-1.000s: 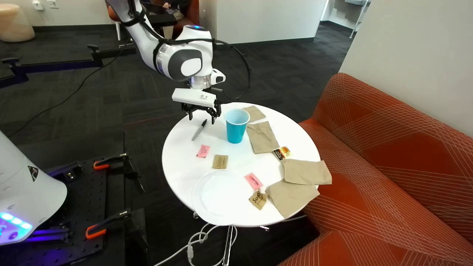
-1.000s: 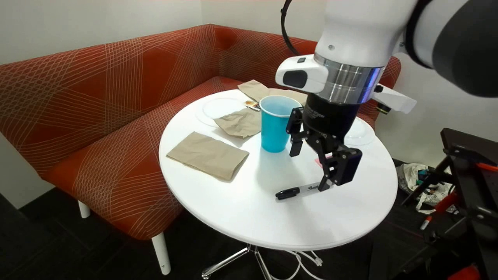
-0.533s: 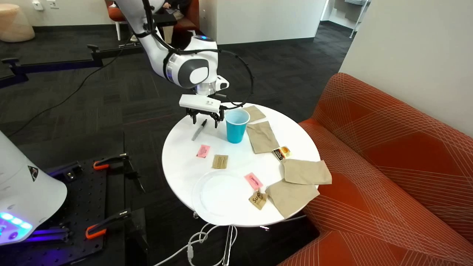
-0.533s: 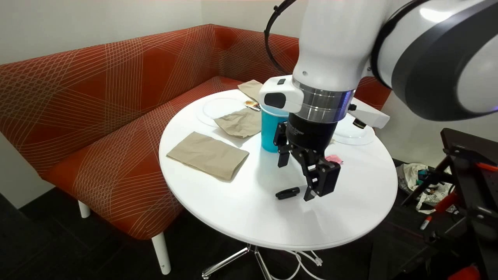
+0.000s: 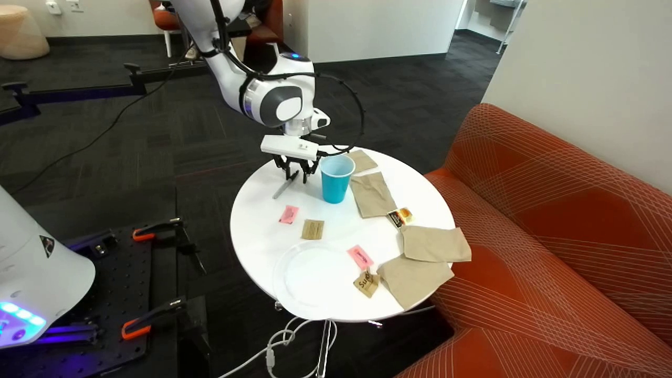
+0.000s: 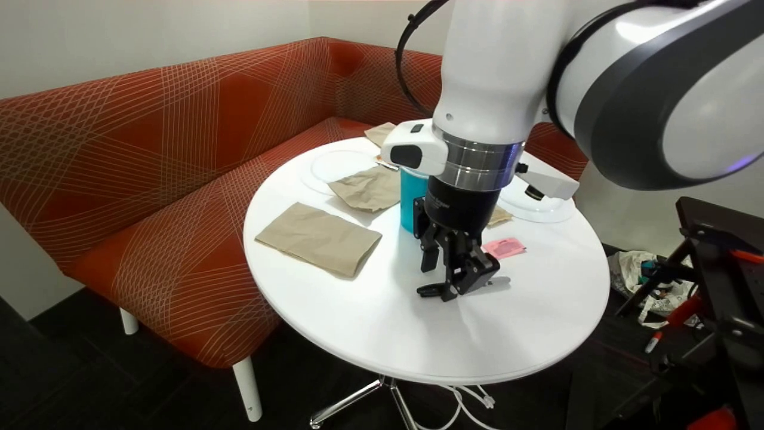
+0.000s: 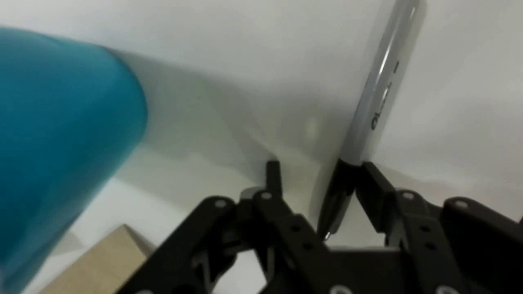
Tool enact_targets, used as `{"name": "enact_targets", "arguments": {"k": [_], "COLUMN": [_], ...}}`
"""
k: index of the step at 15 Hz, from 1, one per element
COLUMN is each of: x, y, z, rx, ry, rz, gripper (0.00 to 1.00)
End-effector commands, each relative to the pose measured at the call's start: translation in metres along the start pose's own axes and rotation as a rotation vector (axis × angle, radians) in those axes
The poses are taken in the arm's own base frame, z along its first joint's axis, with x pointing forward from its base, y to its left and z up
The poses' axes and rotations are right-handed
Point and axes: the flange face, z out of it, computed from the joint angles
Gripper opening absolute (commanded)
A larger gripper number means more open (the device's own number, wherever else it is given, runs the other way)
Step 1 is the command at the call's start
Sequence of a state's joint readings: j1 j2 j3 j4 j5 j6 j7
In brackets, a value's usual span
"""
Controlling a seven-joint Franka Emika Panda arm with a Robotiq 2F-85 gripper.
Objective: Put the marker inside the cup
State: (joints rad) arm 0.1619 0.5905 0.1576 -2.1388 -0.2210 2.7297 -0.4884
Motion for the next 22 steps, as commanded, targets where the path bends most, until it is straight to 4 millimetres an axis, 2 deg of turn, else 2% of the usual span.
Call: {"name": "enact_targets", "arguments": {"k": [1,2,4,8,13,22], "x": [0.004,0.005,0.003,-0.002,-0.008,0.009], "y": [0.004,0.005,0.005,0.007,0.005,-0.014], "z": [0.001,0.001,-0.002,-0.031,-0.094,-0.212], "rx": [-0.005,-0.006,-0.013,-0.051,-0.087,-0.134], "ry": [-0.009,-0.007,-0.009,-0.015,-0.04,-0.051], "rz": [0.005,0.006,0.017,0.131,0.243,0.342], "gripper": [0.21,0.12,0.01,0.04,0.04,0.04]}}
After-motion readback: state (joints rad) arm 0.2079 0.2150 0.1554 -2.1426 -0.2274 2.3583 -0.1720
